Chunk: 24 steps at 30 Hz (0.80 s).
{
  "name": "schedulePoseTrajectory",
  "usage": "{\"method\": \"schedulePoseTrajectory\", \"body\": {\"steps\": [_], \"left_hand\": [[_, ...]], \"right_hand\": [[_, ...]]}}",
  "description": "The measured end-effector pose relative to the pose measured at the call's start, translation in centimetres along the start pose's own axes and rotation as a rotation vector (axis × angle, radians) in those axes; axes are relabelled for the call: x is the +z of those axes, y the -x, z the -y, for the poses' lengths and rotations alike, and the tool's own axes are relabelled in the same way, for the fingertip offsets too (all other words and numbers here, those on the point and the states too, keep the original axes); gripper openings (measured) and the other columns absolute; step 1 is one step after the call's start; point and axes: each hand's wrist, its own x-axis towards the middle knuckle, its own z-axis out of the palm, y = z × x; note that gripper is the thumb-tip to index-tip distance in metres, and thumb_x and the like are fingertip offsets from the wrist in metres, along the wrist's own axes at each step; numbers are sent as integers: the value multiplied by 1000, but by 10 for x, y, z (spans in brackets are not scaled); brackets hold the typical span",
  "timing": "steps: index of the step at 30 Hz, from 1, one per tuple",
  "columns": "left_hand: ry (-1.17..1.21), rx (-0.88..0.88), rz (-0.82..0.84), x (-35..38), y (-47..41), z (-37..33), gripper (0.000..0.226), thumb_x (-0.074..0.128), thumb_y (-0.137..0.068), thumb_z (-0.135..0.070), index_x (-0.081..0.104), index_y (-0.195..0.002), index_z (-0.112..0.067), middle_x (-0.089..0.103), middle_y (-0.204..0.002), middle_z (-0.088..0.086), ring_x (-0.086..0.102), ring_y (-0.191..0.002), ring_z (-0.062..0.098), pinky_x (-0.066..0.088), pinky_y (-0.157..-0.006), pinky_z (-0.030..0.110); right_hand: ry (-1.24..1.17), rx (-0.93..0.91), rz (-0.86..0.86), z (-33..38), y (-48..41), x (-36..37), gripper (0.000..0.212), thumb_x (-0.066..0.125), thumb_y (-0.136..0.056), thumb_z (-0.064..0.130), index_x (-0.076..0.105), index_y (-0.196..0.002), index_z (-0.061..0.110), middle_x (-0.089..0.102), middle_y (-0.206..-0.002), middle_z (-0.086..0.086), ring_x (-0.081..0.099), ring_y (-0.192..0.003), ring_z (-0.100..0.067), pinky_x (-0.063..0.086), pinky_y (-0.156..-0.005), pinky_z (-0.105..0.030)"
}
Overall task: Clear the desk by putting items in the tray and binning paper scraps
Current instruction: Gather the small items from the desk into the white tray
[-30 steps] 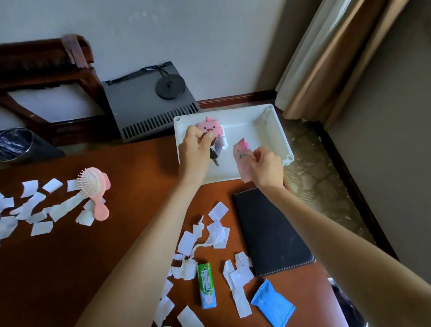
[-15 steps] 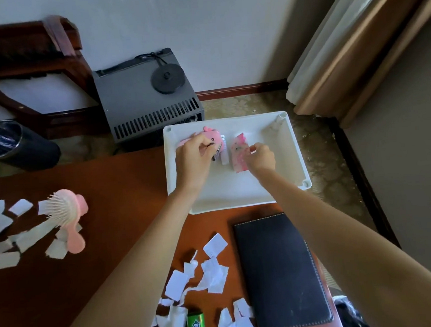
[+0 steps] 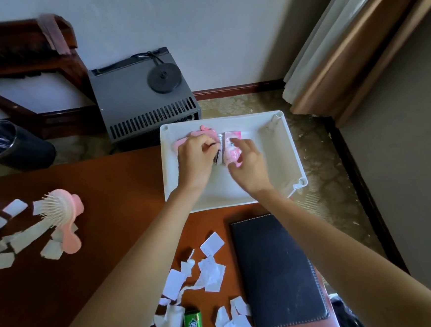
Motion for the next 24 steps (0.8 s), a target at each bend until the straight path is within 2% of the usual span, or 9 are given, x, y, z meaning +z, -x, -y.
{"method": "schedulePoseTrajectory", "body": {"steps": [2, 4, 6, 9, 13, 17, 19, 21, 24], "left_hand": [[2, -23, 43, -1, 2, -6, 13, 61, -83, -5, 71, -78, 1, 69, -75, 9, 59, -75, 19, 48, -79, 37], [-4, -50, 91, -2, 3, -12, 13, 60, -84, -4, 71, -81, 3, 70, -79, 14, 59, -72, 17, 48, -66, 21], [-3, -58, 114, -3, 6, -16, 11, 60, -83, -3, 71, -82, 1, 71, -81, 13, 57, -69, 14, 39, -55, 3], [34, -80, 128, -6, 8, -22, 10, 61, -81, -1, 70, -83, 3, 68, -78, 9, 54, -61, 7, 38, -55, -2], [58, -75, 130, -6, 8, -26, 11, 61, -80, -1, 70, -83, 3, 68, -77, 10, 56, -63, 8, 39, -54, 2], [37, -103, 116, -2, 3, -22, 22, 53, -89, -10, 70, -90, 4, 62, -82, 9, 56, -85, 16, 37, -60, 15], [-52, -173, 144, 1, 0, -15, 25, 45, -93, -9, 66, -98, 4, 55, -93, 12, 53, -91, 21, 42, -67, 23], [-124, -272, 241, 4, -1, -7, 22, 41, -93, -5, 62, -87, -3, 53, -99, 13, 54, -99, 32, 46, -78, 34], [-212, -335, 375, 12, -2, 1, 28, 37, -95, -9, 52, -73, 1, 58, -93, 24, 56, -97, 41, 43, -71, 38]], "right_hand": [[-36, -85, 141, 5, 13, 7, 67, 65, -76, 3, 40, -138, 8, 49, -133, -9, 54, -92, -23, 41, -77, -22], [-92, -78, 161, 6, 18, 14, 69, 71, -76, 10, 40, -137, 10, 53, -129, -7, 48, -85, -14, 37, -71, -12], [-182, -15, 96, 8, 20, 15, 60, 71, -78, 12, 45, -131, 10, 59, -117, -7, 46, -68, -7, 37, -62, -4], [-202, 44, 46, 12, 20, 9, 31, 65, -84, 11, 55, -113, 3, 60, -89, -5, 47, -57, -2, 37, -57, -2], [-179, 69, 43, 12, 21, 4, 13, 59, -87, 9, 61, -94, -2, 55, -66, 1, 50, -54, 1, 37, -55, -9], [-177, 172, -49, 3, 10, -5, 20, 59, -88, 9, 58, -105, 0, 60, -86, -8, 52, -68, -17, 36, -55, -16], [-109, 278, -68, -8, -4, -11, 24, 55, -91, 12, 56, -112, 1, 65, -100, -16, 58, -87, -30, 42, -68, -27], [-9, 357, -54, -21, -18, -15, 23, 48, -94, 16, 56, -113, 4, 65, -105, -20, 58, -98, -35, 42, -69, -32], [89, 388, -22, -30, -37, -16, 25, 39, -97, 15, 56, -111, 2, 65, -102, -23, 52, -110, -35, 38, -70, -33]]}}
